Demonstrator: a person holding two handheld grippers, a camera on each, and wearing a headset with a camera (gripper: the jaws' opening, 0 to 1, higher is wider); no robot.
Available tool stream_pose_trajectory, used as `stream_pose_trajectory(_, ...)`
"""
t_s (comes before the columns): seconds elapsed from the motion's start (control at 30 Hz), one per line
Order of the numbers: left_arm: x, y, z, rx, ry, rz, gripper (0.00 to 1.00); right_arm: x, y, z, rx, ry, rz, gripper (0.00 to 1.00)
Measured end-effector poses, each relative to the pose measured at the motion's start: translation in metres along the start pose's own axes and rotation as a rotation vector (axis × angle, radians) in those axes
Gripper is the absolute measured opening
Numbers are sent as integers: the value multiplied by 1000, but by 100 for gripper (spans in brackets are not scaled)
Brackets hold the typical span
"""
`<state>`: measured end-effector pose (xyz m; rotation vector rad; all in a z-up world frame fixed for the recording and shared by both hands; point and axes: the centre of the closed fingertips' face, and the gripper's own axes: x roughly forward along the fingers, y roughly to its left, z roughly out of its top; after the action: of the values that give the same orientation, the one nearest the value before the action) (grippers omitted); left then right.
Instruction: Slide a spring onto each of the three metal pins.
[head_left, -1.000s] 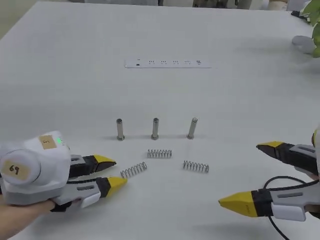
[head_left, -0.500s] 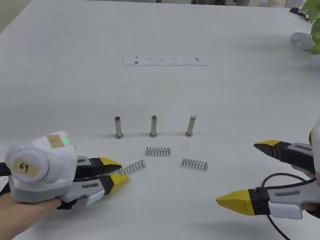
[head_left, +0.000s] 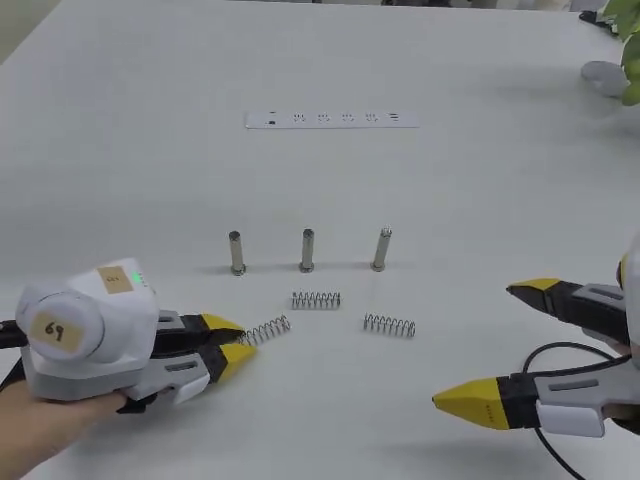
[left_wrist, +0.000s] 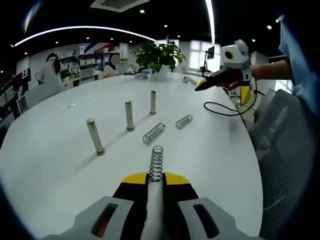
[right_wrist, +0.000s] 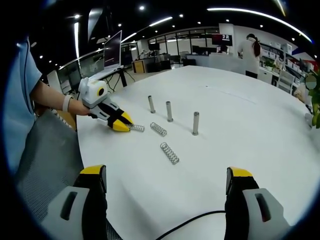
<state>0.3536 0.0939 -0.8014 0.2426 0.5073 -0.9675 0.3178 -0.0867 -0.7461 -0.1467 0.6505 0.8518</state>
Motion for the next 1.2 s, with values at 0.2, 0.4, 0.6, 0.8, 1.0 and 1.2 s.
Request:
stream_pose_trajectory(0.2, 0, 0, 0, 2, 1, 3, 3, 0, 1, 0, -2, 2, 1, 98)
stream_pose_trajectory(0.4, 1, -1, 1, -5, -2, 3, 3, 0, 1, 0, -2, 3, 3, 98)
stream_pose_trajectory(0.6, 1, -1, 2, -22, -2, 0, 9, 1, 2, -1, -4, 6, 6, 98)
stream_pose_trajectory(0.8, 1, -2, 4, -38, -13, -2, 6, 1, 3, -3, -11, 15, 8, 98)
stream_pose_trajectory(1.0, 2, 1, 4, -16, -8, 12, 3, 2, 3, -4, -9, 16, 12, 98)
stream_pose_trajectory(1.2, 2, 0, 4, -29, -9, 10, 3, 2, 3, -4, -11, 16, 12, 98)
